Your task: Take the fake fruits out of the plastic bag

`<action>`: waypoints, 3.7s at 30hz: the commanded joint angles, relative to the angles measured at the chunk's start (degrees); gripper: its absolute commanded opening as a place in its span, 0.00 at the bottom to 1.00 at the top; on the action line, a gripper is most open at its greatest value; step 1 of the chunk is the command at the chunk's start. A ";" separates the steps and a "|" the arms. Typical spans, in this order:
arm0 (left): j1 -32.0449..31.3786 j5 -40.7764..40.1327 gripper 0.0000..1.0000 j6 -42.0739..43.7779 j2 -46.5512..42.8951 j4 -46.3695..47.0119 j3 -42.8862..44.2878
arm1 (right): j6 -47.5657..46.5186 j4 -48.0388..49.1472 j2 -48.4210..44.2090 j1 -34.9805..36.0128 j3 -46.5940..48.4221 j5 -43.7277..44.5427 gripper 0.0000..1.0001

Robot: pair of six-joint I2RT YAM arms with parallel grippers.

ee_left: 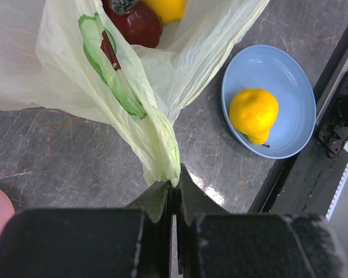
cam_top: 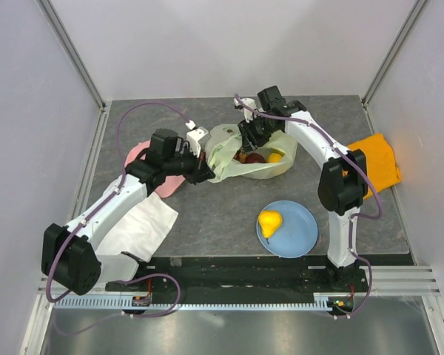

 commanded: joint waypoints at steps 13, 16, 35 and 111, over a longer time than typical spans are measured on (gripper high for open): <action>2.75 0.36 0.02 -1.84 -0.50 -0.18 1.31 | 1.74 3.55 13.83 4.42 6.16 7.24 0.72; 3.01 0.44 0.02 -1.84 -0.23 0.00 1.39 | 1.48 3.90 15.42 4.95 7.39 7.51 0.61; 3.63 -5.18 0.02 -2.27 4.42 6.06 5.61 | -13.45 -10.25 -10.32 4.42 -3.92 13.81 0.17; 4.51 -2.37 0.02 -5.35 10.23 7.21 11.33 | -29.37 5.49 -39.34 -7.27 -58.26 16.65 0.39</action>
